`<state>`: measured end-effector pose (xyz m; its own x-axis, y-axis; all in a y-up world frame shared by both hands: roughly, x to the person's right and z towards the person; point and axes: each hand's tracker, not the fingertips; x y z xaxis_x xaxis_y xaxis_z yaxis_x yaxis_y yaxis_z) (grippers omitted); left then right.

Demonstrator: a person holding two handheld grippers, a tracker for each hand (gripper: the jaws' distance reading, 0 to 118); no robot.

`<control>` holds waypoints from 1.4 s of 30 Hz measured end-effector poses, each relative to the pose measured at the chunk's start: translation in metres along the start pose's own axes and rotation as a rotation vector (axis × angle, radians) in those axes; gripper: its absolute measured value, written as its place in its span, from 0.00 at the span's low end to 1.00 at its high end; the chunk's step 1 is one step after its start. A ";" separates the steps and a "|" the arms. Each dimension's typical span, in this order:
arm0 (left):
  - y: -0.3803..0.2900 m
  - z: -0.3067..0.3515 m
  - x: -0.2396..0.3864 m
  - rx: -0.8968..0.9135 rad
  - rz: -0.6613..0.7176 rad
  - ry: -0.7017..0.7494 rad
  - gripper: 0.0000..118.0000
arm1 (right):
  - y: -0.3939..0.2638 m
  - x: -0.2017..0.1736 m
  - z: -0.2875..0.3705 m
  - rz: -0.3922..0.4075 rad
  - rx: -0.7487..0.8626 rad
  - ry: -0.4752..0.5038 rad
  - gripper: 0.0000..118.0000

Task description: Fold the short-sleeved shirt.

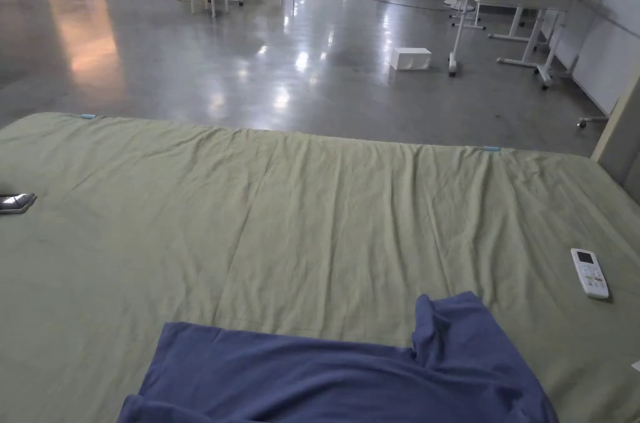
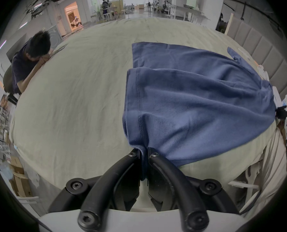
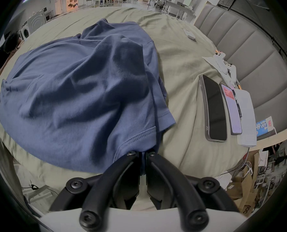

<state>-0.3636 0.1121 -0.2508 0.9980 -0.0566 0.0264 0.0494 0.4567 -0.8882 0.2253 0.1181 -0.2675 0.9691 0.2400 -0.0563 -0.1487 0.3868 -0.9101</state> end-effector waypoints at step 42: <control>0.140 0.089 0.051 0.747 0.134 0.118 0.00 | 0.130 -0.096 0.159 -0.172 1.122 -0.023 0.00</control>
<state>-0.3027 0.2519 -0.3334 0.9887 -0.0334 -0.1463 -0.0176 0.9425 -0.3338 0.0818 0.2866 -0.3155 0.9916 0.1186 0.0515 -0.1176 0.9928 -0.0230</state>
